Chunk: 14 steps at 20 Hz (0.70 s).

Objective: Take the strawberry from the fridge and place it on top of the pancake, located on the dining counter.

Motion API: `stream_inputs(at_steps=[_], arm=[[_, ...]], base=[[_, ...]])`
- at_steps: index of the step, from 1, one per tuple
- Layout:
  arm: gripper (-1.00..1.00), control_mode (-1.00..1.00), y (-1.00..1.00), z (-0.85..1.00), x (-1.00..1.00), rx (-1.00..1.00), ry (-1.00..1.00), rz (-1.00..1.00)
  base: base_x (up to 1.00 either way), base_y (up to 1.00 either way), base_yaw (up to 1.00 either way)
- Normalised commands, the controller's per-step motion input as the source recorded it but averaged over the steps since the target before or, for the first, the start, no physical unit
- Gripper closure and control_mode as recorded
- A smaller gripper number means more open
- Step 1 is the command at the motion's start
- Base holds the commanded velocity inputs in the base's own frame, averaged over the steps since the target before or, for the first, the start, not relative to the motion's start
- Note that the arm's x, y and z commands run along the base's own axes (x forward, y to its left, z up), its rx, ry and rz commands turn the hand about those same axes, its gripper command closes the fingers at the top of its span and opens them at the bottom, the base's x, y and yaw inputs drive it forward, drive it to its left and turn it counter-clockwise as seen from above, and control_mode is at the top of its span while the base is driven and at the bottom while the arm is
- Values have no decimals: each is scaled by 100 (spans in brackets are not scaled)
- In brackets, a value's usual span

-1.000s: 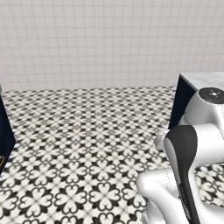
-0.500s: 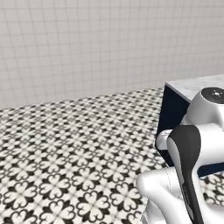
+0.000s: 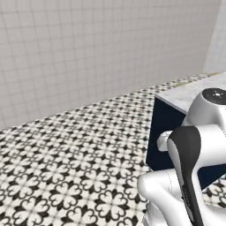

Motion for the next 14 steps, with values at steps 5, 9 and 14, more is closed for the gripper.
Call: stream_inputs(at_steps=[5,9,14], arm=[[100,100,0,0,0,0,0,0],[100,100,0,0,0,0,0,0],[100,100,0,0,0,0,0,0]], base=[[100,76,-57],[96,98,-50],[100,99,-50]])
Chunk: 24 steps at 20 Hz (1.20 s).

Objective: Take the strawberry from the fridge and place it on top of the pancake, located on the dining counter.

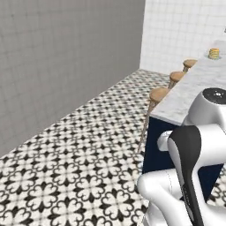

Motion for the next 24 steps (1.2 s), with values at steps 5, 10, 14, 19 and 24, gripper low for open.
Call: stream_inputs(at_steps=[5,10,14,19,24], arm=[[100,100,0,0,0,0,0,0],[100,100,0,0,0,0,0,0],[100,100,0,0,0,0,0,0],[100,100,0,0,0,0,0,0],[100,100,0,0,0,0,0,0]], base=[[99,100,-51],[94,100,-50],[92,100,-48],[84,100,-46],[78,100,-46]])
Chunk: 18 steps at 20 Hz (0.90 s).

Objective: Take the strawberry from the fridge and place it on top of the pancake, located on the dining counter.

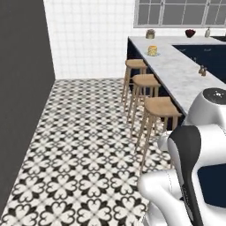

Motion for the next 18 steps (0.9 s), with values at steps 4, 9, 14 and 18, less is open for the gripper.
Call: stream_inputs(at_steps=[4,9,14,18], arm=[[100,100,0,0,0,0,0,0],[100,100,0,0,0,0,0,0],[100,100,0,0,0,0,0,0],[100,100,0,0,0,0,0,0]], base=[[78,100,-45],[88,100,-45],[98,100,-48],[100,92,-55]])
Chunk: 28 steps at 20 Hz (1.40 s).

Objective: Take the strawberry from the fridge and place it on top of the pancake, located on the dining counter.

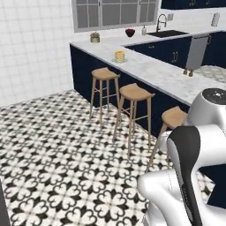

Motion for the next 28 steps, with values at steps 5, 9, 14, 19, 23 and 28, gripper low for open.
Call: stream_inputs(at_steps=[5,9,14,19,23,28], arm=[[100,100,0,0,0,0,0,0],[100,100,0,0,0,0,0,0],[100,100,0,0,0,0,0,0],[100,100,0,0,0,0,0,0],[100,100,0,0,0,0,0,0],[100,100,0,0,0,0,0,0]], base=[[100,87,-58],[100,85,-59],[98,88,-59],[70,100,-52],[47,100,-42],[45,100,-33]])
